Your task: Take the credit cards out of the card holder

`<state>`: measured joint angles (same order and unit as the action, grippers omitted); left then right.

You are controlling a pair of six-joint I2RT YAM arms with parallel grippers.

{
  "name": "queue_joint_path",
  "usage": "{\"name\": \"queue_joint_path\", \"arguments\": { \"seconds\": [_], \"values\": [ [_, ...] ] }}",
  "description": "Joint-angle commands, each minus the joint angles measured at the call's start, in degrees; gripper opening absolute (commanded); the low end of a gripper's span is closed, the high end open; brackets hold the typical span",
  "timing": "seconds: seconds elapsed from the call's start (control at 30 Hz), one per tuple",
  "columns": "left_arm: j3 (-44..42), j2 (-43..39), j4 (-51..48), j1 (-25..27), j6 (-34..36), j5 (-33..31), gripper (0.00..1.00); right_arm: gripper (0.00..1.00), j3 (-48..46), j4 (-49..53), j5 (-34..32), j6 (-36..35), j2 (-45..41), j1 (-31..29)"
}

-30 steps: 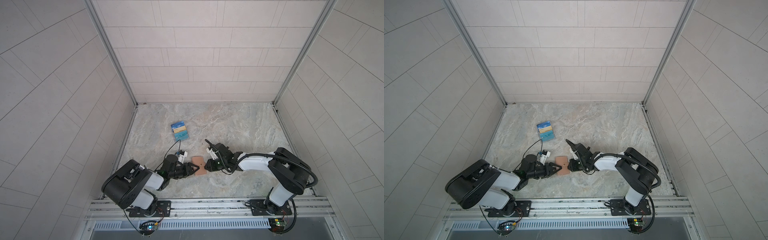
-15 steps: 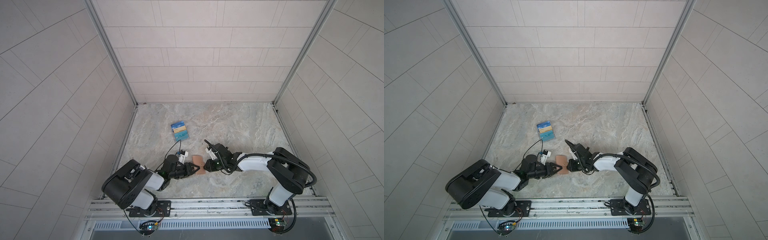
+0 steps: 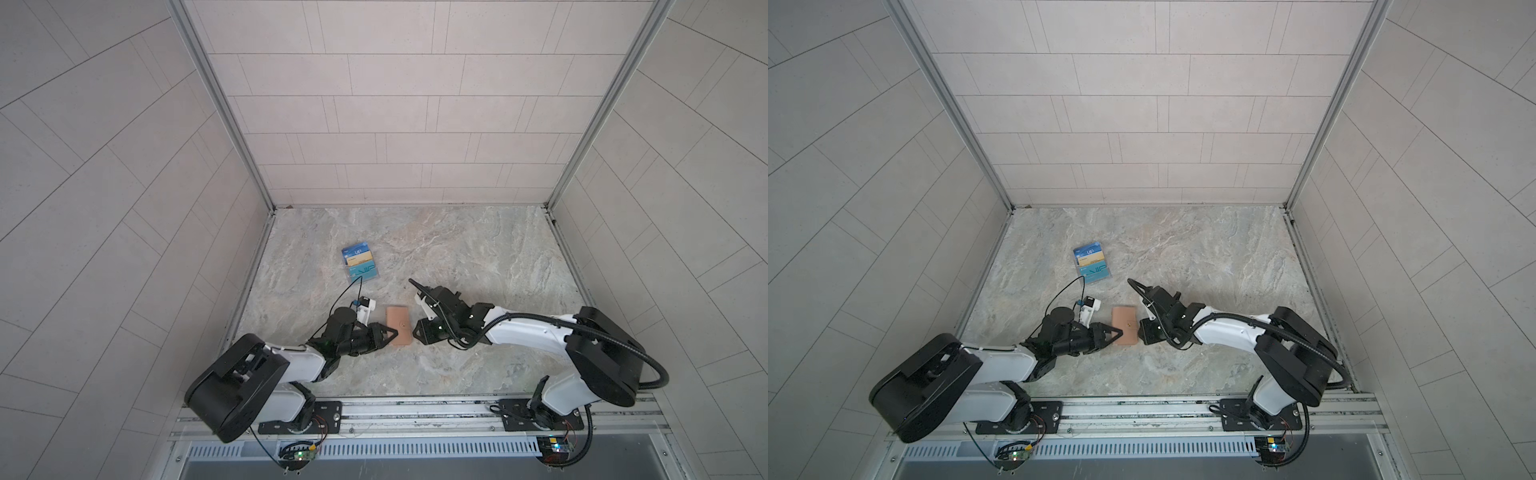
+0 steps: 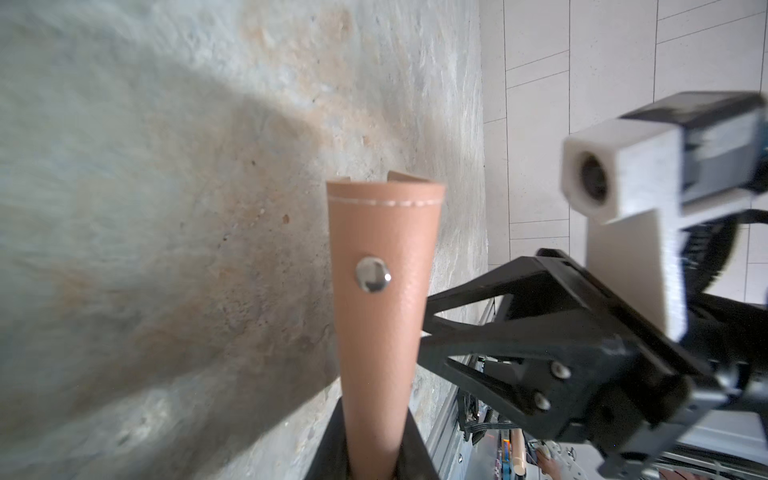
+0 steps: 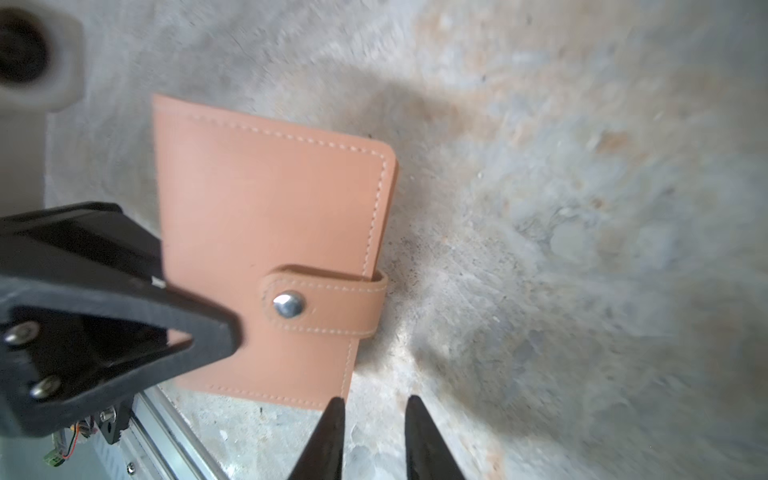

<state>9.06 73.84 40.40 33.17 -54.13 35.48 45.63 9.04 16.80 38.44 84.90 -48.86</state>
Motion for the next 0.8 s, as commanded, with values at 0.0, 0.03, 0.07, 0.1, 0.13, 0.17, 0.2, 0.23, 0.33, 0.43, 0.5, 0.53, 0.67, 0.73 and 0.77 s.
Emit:
{"name": "queue_joint_path", "arguments": {
  "seconds": [0.0, 0.03, 0.07, 0.1, 0.13, 0.17, 0.2, 0.23, 0.33, 0.43, 0.5, 0.53, 0.67, 0.73, 0.77],
  "values": [
    [3.4, -5.9, -10.6, 0.2, 5.9, -2.6, 0.12, 0.32, 2.6, 7.0, -4.5, -3.8, -4.7, -0.4],
    [4.2, -7.7, -13.5, 0.2, 7.0, -2.9, 0.12, 0.33, 2.9, 7.5, -4.5, -4.2, -5.7, -0.4],
    [5.0, -9.5, -16.5, 0.2, 8.1, -3.4, 0.12, 0.35, 3.2, 7.7, -4.4, -4.5, -6.5, -0.4],
    [5.6, -10.9, -19.0, 0.2, 9.0, -3.8, 0.12, 0.36, 3.5, 7.7, -4.3, -4.7, -7.2, -0.4],
    [6.2, -12.5, -21.7, 0.2, 10.1, -4.5, 0.12, 0.38, 3.9, 7.7, -4.3, -4.8, -7.9, -0.4],
    [6.6, -13.9, -23.9, 0.2, 11.1, -5.1, 0.12, 0.4, 4.3, 7.7, -4.2, -4.9, -8.4, -0.4],
    [7.2, -15.1, -26.1, 0.2, 12.0, -5.8, 0.12, 0.42, 4.7, 7.7, -4.0, -5.0, -8.9, -0.5],
    [7.6, -16.1, -27.7, 0.2, 12.9, -6.3, 0.12, 0.43, 5.1, 7.7, -3.7, -5.1, -9.3, -0.5],
    [8.2, -18.0, -29.9, 0.2, 14.0, -6.4, 0.12, 0.47, 6.4, 7.6, -3.0, -5.3, -10.0, -0.9],
    [8.4, -19.0, -30.4, 0.2, 14.5, -6.0, 0.11, 0.49, 7.3, 6.5, -2.2, -5.0, -9.8, -1.4],
    [8.7, -19.5, -31.3, 0.2, 15.1, -5.9, 0.1, 0.49, 7.7, 5.6, -1.7, -4.5, -9.3, -1.7],
    [8.8, -19.8, -31.8, 0.2, 15.5, -5.9, 0.1, 0.49, 7.9, 5.2, -1.6, -4.3, -9.0, -1.8],
    [8.8, -21.0, -32.8, 0.2, 16.3, -5.7, 0.09, 0.49, 8.5, 3.5, -1.6, -3.6, -8.2, -2.4],
    [8.7, -21.7, -32.9, 0.2, 16.4, -5.6, 0.09, 0.49, 9.0, 2.9, -1.6, -3.2, -7.5, -2.5],
    [8.7, -22.0, -32.9, 0.2, 16.5, -5.5, 0.09, 0.49, 9.2, 2.8, -1.6, -3.1, -7.2, -2.6]
  ]
}}
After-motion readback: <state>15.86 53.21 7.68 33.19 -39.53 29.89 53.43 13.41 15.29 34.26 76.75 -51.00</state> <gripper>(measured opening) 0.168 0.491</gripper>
